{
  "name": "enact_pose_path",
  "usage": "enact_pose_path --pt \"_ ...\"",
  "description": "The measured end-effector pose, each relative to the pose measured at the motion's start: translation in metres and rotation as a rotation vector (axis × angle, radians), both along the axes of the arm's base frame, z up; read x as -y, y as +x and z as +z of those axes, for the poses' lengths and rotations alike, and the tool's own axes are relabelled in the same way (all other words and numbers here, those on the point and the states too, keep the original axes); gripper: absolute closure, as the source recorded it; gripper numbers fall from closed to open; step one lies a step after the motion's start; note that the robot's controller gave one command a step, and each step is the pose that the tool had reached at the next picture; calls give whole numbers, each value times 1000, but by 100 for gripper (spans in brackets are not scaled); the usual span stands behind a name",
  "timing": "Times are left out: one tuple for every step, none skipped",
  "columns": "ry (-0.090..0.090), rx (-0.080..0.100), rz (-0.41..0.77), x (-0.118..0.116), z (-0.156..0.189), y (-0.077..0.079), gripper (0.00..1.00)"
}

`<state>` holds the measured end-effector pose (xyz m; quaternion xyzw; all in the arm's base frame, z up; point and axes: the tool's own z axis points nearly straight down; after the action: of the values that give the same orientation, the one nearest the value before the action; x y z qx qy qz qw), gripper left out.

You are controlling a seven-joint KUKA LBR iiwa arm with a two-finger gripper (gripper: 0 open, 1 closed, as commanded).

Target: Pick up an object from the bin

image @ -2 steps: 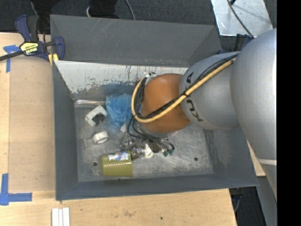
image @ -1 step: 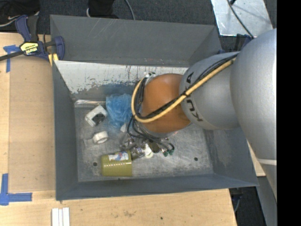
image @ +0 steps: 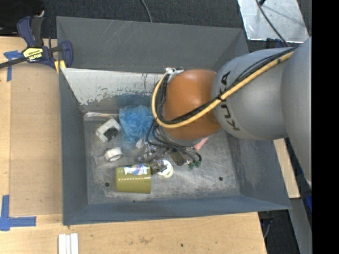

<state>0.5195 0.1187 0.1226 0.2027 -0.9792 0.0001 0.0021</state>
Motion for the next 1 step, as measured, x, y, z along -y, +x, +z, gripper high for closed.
enact_pose_path --pt "1 3 20 -1 68 3 100"
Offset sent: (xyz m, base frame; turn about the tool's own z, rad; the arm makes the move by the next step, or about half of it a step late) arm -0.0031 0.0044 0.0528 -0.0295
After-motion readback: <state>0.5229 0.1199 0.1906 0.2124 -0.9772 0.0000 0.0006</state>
